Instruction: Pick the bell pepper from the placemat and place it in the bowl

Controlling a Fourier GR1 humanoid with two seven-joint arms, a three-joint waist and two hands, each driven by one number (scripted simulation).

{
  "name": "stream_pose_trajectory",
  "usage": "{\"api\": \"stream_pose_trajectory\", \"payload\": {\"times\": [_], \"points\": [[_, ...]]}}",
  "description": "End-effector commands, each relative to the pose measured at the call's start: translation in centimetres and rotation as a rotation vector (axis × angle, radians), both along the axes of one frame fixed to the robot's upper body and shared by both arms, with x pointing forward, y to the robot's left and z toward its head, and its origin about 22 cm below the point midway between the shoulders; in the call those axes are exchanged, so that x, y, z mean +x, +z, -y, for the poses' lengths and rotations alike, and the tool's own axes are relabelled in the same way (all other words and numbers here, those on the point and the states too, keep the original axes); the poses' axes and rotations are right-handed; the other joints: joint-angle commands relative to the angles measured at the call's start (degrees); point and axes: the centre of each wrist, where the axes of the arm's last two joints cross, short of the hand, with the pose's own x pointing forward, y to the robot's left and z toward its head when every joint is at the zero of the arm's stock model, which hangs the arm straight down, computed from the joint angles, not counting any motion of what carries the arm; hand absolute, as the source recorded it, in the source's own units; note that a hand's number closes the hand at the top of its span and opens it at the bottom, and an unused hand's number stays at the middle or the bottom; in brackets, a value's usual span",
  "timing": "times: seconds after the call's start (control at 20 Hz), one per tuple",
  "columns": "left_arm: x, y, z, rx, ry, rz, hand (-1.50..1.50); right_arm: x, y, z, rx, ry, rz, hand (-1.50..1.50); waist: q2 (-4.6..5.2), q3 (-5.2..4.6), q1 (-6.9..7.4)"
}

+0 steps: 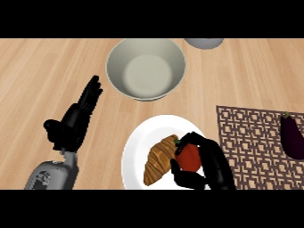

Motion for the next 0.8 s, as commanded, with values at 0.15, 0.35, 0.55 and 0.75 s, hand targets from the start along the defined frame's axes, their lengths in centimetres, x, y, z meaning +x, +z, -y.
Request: {"api": "stream_pose_trajectory", "payload": {"times": [0.15, 0.35, 0.55, 0.75], "points": [[0.7, 0.3, 1.1, -0.003, -0.038, 0.005, 0.0, -0.2, 4.5, -9.5, 0.092, 0.222, 0.15, 1.5, 0.1, 0.18, 1.7], [0.6, 0.5, 2.2, -0.016, -0.054, -0.006, 0.0, -0.1, 7.2, -12.0, 0.167, 0.227, 0.32, 1.5, -0.39, 0.13, 1.54], [0.5, -0.9, 1.2, 0.01, -0.038, -0.008, 0.0, 0.5, 9.6, -14.4, 0.134, 0.211, 0.485, 1.5, -0.71, -0.14, 0.38], [0.7, -0.6, 1.0, 0.001, -0.016, -0.031, 0.0, 1.6, 12.7, -16.4, 0.069, 0.159, 0.538, 1.5, -1.21, -0.2, -0.37]]}}
